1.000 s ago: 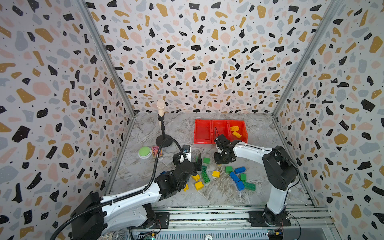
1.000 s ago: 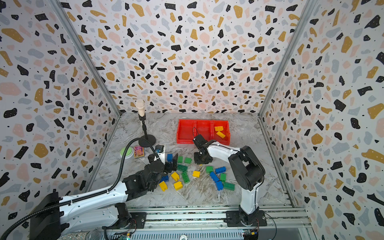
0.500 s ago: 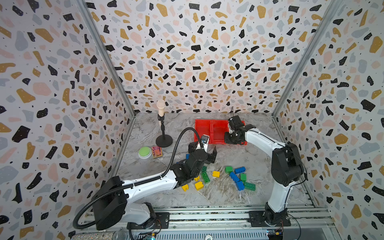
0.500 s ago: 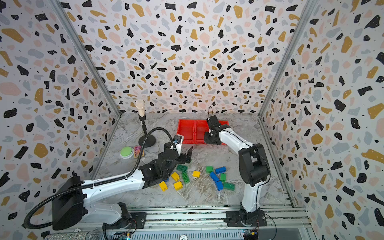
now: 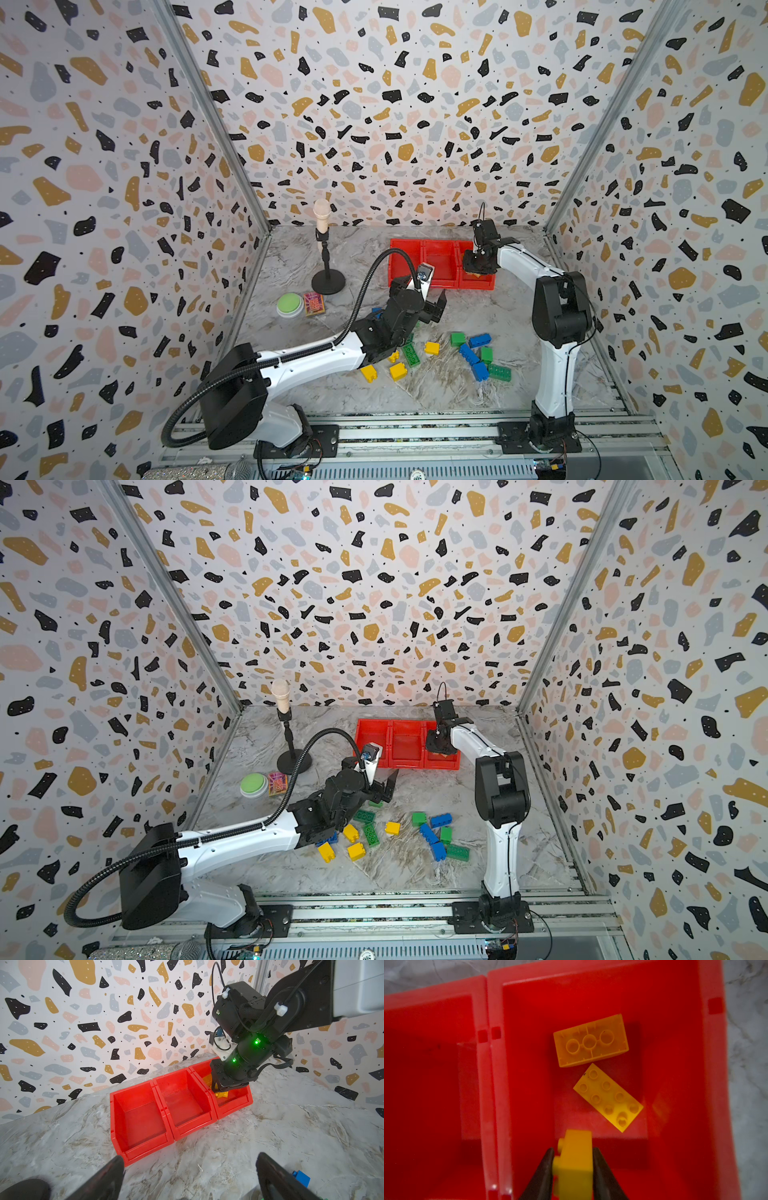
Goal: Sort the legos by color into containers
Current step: 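Carry the small yellow brick with the right gripper into the red bin, then move the right gripper back to a yellow brick among the green bricks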
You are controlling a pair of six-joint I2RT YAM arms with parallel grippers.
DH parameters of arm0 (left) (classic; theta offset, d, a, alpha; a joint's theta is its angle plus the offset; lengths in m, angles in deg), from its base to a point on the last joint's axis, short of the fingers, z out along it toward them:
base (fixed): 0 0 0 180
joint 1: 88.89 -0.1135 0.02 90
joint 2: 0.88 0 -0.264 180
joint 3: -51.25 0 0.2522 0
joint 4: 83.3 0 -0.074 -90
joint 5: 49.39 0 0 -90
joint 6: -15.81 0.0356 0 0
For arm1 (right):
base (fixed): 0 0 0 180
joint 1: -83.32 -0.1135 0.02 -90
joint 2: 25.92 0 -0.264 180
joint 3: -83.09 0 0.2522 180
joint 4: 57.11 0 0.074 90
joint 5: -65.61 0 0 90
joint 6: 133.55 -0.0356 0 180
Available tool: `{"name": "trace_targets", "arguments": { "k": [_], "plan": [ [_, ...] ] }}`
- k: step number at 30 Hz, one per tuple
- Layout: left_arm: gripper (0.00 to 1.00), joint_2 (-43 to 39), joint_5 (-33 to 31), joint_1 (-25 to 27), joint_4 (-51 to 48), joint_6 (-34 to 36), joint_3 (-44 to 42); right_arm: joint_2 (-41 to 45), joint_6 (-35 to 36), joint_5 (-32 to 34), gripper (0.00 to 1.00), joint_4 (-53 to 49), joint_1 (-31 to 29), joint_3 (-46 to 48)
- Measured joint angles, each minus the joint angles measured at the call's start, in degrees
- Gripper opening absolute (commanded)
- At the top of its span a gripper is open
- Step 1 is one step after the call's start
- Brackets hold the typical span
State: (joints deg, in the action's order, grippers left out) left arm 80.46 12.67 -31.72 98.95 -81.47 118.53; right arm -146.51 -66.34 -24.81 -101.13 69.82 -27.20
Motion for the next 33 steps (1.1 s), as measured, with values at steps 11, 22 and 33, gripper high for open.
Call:
{"name": "trace_targets", "arguments": {
  "k": [11, 22, 33],
  "plan": [
    [1.00, -7.2, -1.0, 0.0, -3.7, -4.7, -3.3, 8.4, 3.7, 0.9, 0.62, -3.9, -4.2, 3.1],
    [1.00, -28.0, -7.8, 9.3, -12.2, -18.9, -22.8, 29.7, 1.0, -2.7, 0.70, -2.8, -24.5, 32.2],
    [1.00, -33.9, -15.0, 16.1, -19.4, -28.5, -25.1, 35.4, -16.4, 1.4, 0.71, -0.7, -33.9, 41.4]
  ]
}}
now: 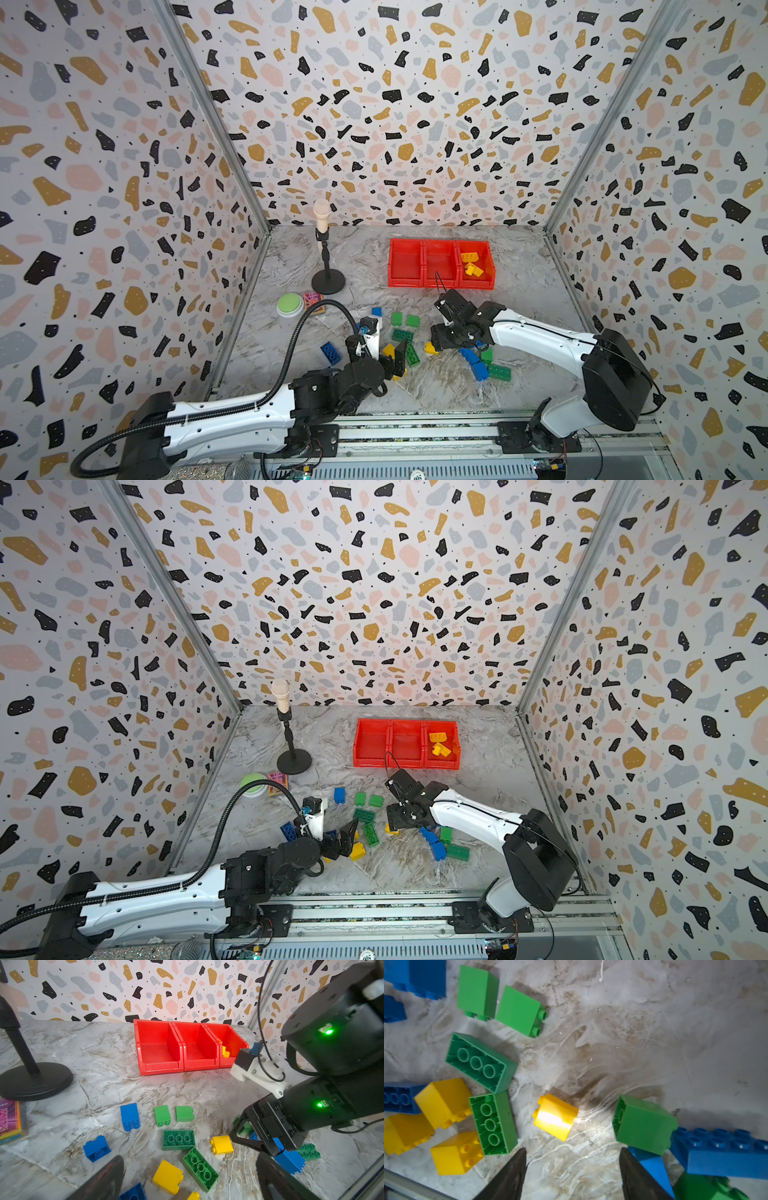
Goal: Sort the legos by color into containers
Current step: 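Move the right gripper back to a yellow brick among the green bricks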
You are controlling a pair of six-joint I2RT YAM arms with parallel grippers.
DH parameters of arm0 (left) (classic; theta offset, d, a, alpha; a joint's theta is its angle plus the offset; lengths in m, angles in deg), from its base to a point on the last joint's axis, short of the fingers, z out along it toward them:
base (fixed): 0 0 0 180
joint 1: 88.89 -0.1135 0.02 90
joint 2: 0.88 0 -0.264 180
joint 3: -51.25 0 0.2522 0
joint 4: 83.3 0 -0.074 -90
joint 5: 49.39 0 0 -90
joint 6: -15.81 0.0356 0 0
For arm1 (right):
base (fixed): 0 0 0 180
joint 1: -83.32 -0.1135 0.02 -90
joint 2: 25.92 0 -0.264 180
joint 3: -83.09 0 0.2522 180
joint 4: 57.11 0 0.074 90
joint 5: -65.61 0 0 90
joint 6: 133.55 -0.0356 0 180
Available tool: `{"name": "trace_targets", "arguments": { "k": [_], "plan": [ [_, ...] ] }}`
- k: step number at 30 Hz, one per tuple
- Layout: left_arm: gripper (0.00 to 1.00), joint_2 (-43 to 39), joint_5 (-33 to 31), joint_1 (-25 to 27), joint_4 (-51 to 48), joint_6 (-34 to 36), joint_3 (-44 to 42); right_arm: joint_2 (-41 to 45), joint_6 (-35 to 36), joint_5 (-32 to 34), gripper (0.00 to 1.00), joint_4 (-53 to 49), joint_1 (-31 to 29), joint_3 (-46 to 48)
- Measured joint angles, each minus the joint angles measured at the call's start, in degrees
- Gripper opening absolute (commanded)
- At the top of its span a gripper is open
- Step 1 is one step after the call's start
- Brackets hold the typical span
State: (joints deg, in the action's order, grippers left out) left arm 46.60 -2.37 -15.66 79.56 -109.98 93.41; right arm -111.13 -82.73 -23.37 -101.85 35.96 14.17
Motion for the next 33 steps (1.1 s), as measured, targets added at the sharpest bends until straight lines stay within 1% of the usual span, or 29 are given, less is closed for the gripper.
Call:
{"name": "trace_targets", "arguments": {
  "k": [5, 9, 15, 19, 24, 29, 33],
  "plan": [
    [1.00, -4.9, 0.0, 0.1, -2.8, 0.0, 0.0, -0.6, -8.2, 2.5, 0.71, 1.2, -4.4, -0.2],
    [1.00, -10.7, 0.0, 0.1, -4.8, 0.4, -0.2, -4.0, -14.1, 4.9, 0.71, 0.7, -7.6, -1.2],
    [1.00, -17.9, 0.3, 0.1, -6.5, 0.5, -3.2, -9.0, -20.9, 8.0, 0.71, -0.8, -9.2, -3.2],
    [1.00, -19.5, 0.5, 0.1, -7.7, 0.7, -3.9, -10.8, -23.3, 9.4, 0.71, -0.8, -9.2, -4.1],
    [1.00, -20.9, 0.4, 0.1, -9.0, 0.9, -3.9, -12.4, -24.9, 9.3, 0.69, -0.2, -8.4, -4.3],
    [1.00, -21.8, 0.4, 0.1, -10.4, 0.9, -3.9, -15.4, -25.5, 9.1, 0.63, 0.5, -7.9, -5.4],
    [1.00, -22.8, 0.4, 0.1, -10.6, 0.9, -3.9, -15.7, -25.9, 8.7, 0.55, 1.5, -7.5, -5.7]
  ]
}}
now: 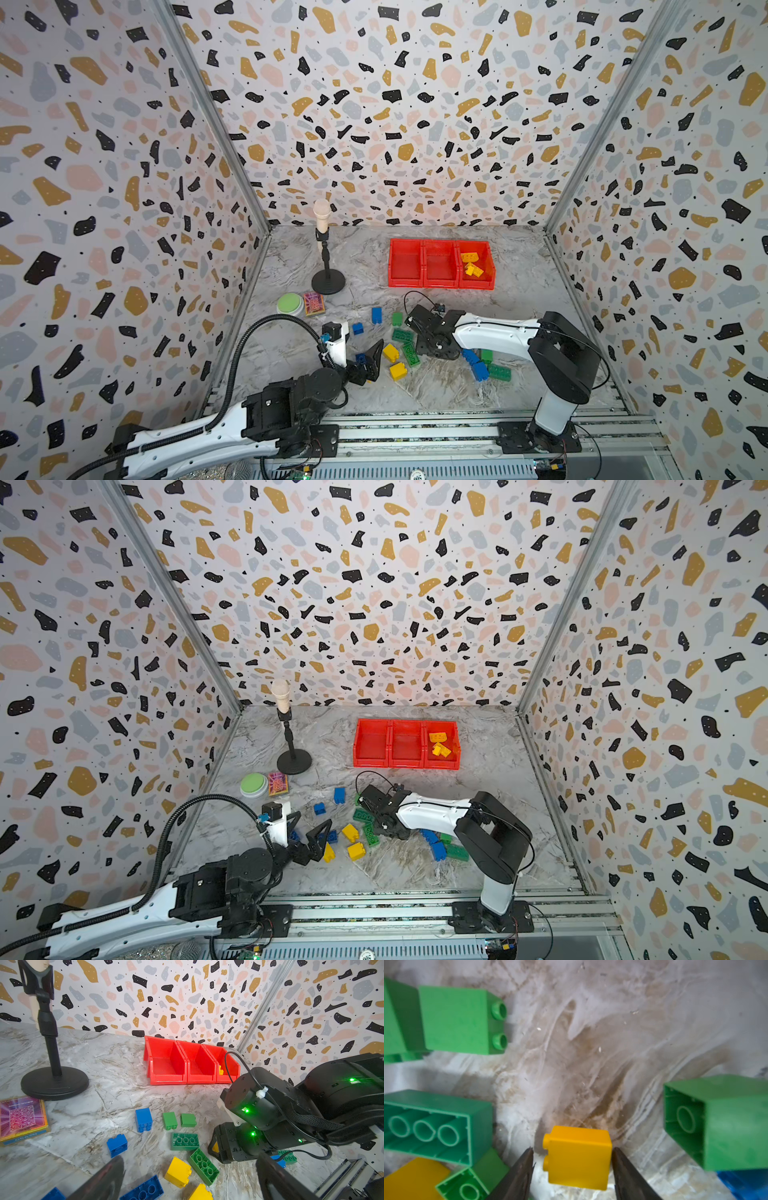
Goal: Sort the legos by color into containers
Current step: 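Move the right gripper back to a yellow brick among the green bricks, then carry the yellow brick with the right gripper and drop it into the yellow-filled bin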
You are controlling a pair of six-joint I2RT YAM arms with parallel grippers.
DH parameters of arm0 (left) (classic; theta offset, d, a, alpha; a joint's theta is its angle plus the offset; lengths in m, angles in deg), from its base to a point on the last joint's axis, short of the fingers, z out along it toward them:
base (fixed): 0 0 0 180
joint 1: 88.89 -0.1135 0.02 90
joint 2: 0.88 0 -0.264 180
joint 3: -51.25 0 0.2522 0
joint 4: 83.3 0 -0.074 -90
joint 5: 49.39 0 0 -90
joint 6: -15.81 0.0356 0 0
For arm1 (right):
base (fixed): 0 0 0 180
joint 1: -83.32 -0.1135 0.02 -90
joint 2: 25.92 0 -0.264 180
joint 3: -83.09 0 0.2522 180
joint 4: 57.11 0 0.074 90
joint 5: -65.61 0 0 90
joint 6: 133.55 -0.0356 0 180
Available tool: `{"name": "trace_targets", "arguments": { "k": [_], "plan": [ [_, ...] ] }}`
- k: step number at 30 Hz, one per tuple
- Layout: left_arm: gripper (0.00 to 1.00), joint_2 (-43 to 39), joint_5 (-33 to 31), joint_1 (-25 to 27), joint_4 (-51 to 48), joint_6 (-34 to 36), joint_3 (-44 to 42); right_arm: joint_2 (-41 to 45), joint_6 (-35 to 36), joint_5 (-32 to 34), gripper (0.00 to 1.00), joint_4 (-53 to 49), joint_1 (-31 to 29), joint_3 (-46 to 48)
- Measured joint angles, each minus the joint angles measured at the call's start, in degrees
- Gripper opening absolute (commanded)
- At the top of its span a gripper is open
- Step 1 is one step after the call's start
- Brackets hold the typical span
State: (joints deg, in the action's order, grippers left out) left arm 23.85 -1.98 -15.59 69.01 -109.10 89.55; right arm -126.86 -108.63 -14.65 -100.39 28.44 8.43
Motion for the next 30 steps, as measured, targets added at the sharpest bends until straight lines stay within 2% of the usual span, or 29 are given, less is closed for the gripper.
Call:
{"name": "trace_targets", "arguments": {
  "k": [7, 15, 19, 22, 26, 28, 30],
  "plan": [
    [1.00, -0.3, 0.0, 0.0, 0.0, 0.5, 0.0, 0.0, -0.5, -0.8, 0.41, 0.7, 0.7, 0.0],
    [1.00, 0.1, -0.1, 0.0, 0.0, 2.4, 1.3, 1.0, 0.2, -0.7, 0.39, -2.6, 1.1, -2.0],
    [1.00, 5.1, 0.7, 0.0, 1.3, 4.4, 2.5, 4.4, 3.1, 0.7, 0.39, -6.1, 3.7, -6.5],
    [1.00, 12.6, 1.7, 0.0, 3.8, 6.3, 4.5, 7.8, 7.4, 1.4, 0.39, -6.9, 9.6, -9.9],
    [1.00, 25.2, 3.4, -0.5, 10.3, 10.9, 9.2, 10.1, 14.4, 1.0, 0.40, -6.0, 21.2, -12.7],
    [1.00, 31.9, 5.3, -1.9, 12.8, 13.0, 12.8, 9.6, 18.4, -0.4, 0.40, -4.6, 27.5, -13.7],
    [1.00, 39.8, 8.2, -5.4, 14.7, 14.5, 18.5, 7.4, 22.3, -2.1, 0.40, -3.7, 33.3, -15.3]
  ]
}}
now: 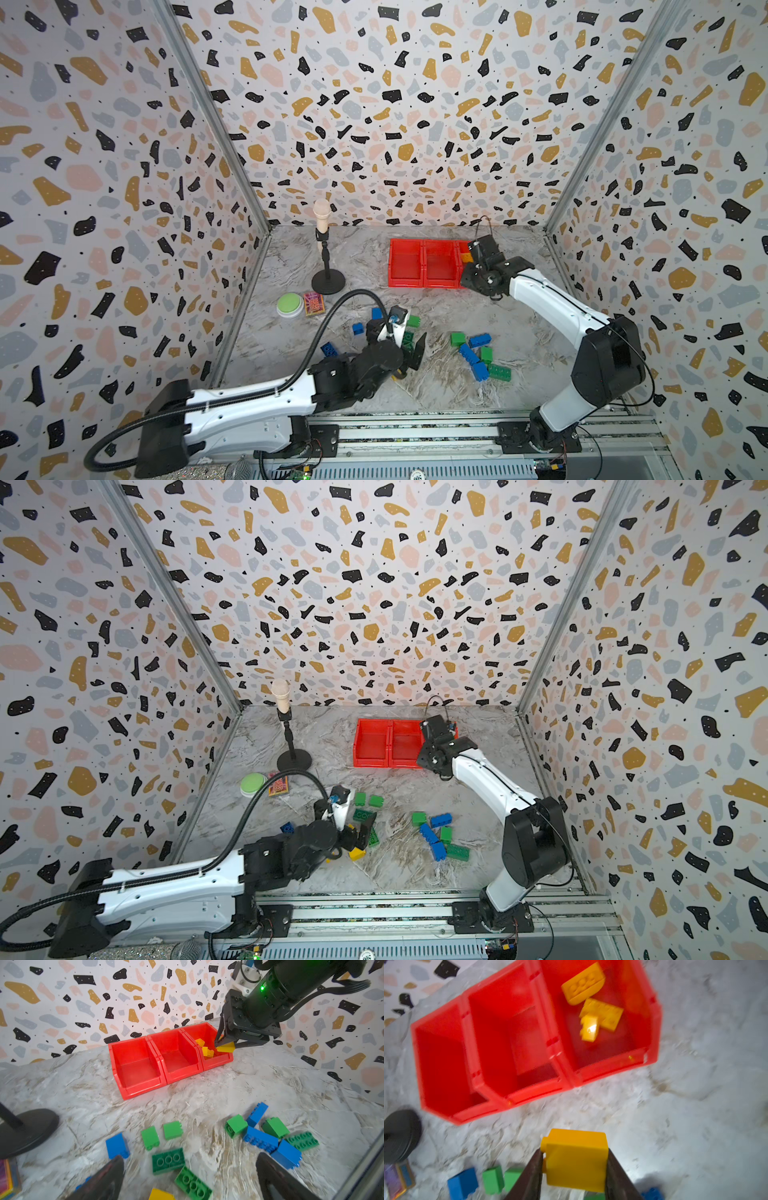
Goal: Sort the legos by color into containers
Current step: 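Carry the yellow brick with the right gripper and drop it into the yellow-filled bin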
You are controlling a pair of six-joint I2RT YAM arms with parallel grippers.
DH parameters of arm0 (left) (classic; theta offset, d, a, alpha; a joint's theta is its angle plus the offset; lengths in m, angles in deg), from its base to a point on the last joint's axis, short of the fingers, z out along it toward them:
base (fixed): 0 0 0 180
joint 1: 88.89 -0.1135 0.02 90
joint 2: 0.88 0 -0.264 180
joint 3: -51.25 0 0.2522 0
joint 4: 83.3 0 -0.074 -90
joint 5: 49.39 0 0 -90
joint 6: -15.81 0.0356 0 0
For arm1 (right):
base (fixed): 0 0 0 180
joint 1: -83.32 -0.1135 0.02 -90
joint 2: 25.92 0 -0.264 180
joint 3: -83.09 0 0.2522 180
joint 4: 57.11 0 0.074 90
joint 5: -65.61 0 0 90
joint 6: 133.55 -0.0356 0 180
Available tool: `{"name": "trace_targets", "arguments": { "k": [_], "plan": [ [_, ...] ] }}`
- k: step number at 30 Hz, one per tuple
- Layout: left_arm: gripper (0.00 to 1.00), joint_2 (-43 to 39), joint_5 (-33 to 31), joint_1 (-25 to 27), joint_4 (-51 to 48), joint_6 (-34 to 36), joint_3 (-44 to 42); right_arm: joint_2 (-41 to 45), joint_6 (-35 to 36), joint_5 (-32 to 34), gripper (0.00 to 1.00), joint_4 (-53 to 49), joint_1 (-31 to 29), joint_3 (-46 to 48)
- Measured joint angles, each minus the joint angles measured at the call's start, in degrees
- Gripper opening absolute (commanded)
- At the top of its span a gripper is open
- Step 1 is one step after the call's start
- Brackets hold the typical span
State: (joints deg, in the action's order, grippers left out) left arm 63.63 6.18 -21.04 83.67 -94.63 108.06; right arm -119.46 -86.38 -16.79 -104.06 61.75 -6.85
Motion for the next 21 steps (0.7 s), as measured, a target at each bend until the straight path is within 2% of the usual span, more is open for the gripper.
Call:
{"name": "trace_targets", "arguments": {
  "k": [3, 6, 13, 18, 21],
  "plan": [
    [1.00, 8.2, 3.5, -5.2, 3.1, 1.3, 7.0, -6.2, 5.2, -2.1, 0.40, 0.9, 5.6, -5.1],
    [1.00, 13.6, 5.9, -9.4, 5.3, 2.0, 12.3, -13.6, 9.6, -4.4, 0.40, 2.4, 8.5, -10.8],
    [1.00, 21.0, 8.4, -12.9, 7.2, 3.3, 19.7, -22.7, 14.7, -10.5, 0.45, 4.8, 12.8, -16.0],
    [1.00, 22.4, 8.7, -14.1, 7.4, 3.1, 19.8, -25.5, 17.3, -15.1, 0.68, 6.2, 13.8, -19.6],
    [1.00, 22.1, 8.4, -14.7, 6.7, 2.7, 19.8, -25.7, 18.1, -16.6, 0.72, 6.5, 13.7, -20.5]
  ]
}}
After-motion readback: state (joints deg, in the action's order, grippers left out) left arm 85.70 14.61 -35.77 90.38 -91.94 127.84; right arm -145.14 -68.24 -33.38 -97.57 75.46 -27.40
